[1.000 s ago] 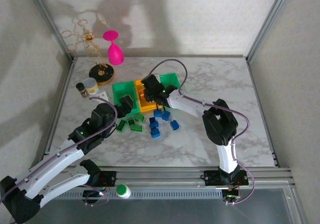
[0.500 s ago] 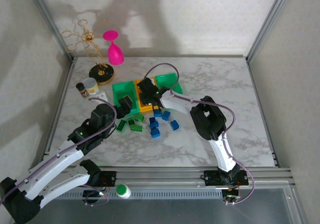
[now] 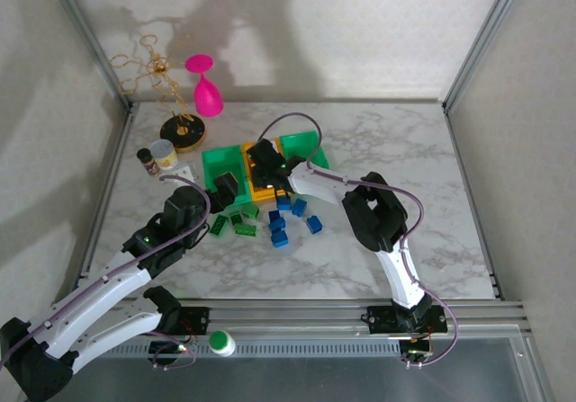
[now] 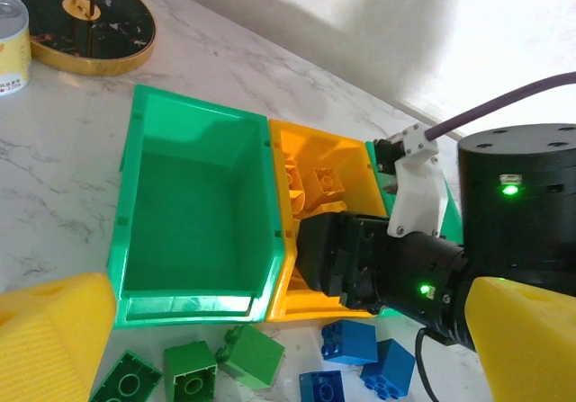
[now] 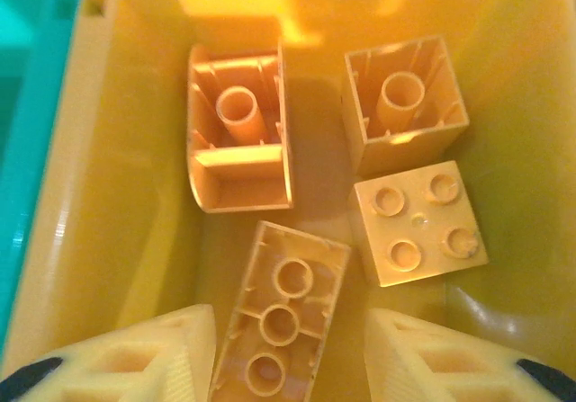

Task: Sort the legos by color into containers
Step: Place the lego in the container, then pick up the lego from the center of the table.

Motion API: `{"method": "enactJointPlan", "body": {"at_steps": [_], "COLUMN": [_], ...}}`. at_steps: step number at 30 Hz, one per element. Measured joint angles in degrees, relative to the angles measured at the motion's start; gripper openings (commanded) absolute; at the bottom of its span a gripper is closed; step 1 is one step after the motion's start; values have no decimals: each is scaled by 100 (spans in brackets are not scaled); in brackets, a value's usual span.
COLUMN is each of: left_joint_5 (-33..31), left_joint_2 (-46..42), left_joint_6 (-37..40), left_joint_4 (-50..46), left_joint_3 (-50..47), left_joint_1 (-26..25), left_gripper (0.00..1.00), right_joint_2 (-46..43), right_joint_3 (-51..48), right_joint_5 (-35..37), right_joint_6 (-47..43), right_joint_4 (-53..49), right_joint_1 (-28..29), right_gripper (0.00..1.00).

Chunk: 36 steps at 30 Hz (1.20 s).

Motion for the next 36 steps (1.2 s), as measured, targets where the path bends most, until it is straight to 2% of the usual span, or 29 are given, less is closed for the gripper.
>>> {"method": "enactJointPlan", "body": {"at_steps": [12, 21, 26, 32, 36], "left_joint_5": [125, 588, 743, 739, 737], "left_joint_2": [-9, -9, 66, 356, 560], "left_joint_6": [-20, -157, -267, -402, -466], "left_joint_4": [-2, 125, 323, 546, 654], "left_joint_3": [0, -94, -240, -315, -315], "left_joint_1": [11, -9, -249, -739, -863], "left_gripper": [100, 100, 100, 100, 100], "right_joint_2": [-1196, -3014, -3851, -4107, -4098], "right_joint_3": [-289, -2262, -3600, -4417, -4695], "right_joint_5": [175, 278, 251, 125, 31], "right_joint_6": [7, 168, 413, 546, 542], "right_joint_4": [9, -79, -122, -149, -98], "right_joint_1": [0, 0, 0, 0, 0], "right_gripper": [46, 51, 59, 63, 65]}}
